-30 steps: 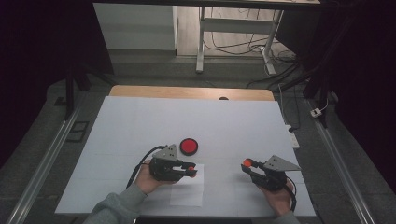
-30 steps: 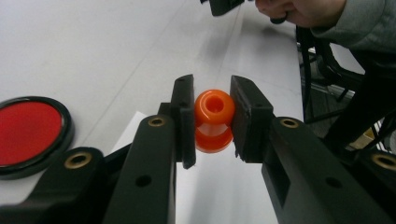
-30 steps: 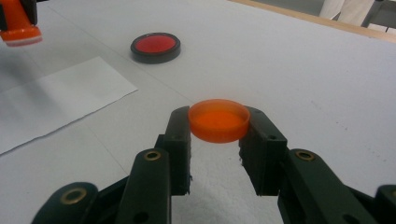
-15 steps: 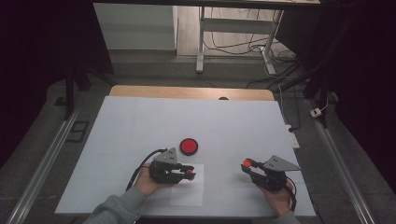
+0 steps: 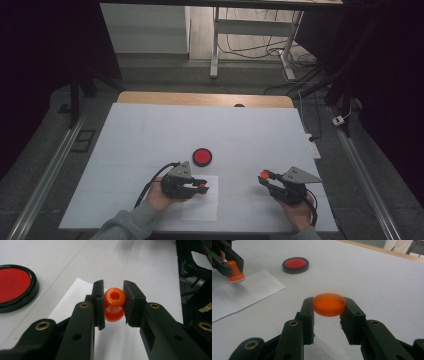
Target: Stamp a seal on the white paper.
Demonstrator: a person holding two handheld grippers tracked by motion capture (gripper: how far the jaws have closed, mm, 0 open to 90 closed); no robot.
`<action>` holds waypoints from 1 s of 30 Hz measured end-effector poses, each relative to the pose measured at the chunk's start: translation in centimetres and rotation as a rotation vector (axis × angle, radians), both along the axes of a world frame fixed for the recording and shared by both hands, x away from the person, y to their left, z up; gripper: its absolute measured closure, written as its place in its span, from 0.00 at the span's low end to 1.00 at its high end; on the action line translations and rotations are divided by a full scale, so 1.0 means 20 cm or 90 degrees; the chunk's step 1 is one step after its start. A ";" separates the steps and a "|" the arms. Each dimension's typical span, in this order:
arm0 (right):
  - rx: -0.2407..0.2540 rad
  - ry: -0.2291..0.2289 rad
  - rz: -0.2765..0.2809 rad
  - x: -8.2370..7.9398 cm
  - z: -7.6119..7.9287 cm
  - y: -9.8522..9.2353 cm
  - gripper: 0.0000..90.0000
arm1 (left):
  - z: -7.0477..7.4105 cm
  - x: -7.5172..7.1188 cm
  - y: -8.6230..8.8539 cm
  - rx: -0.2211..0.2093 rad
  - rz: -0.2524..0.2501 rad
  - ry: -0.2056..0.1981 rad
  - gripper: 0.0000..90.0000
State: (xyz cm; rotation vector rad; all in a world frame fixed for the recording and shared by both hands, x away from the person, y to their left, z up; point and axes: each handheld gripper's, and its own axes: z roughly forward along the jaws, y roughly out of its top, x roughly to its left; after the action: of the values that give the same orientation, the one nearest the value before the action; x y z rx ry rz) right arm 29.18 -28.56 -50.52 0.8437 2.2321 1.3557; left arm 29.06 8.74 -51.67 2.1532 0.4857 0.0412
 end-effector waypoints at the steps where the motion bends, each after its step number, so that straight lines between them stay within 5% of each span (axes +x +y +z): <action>1: 0.000 0.000 0.000 0.00 0.00 0.00 0.71 | 0.00 0.00 0.00 0.001 0.003 -0.004 0.80; 30: 0.002 0.001 0.000 0.00 0.00 0.00 0.71 | -0.08 0.00 -0.02 0.037 0.012 -0.009 0.80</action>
State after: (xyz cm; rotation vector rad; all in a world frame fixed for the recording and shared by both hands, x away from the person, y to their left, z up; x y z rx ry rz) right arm 29.25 -28.60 -50.57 0.8472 2.2315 1.3589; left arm 28.96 8.33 -53.32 2.2035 0.5028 0.0823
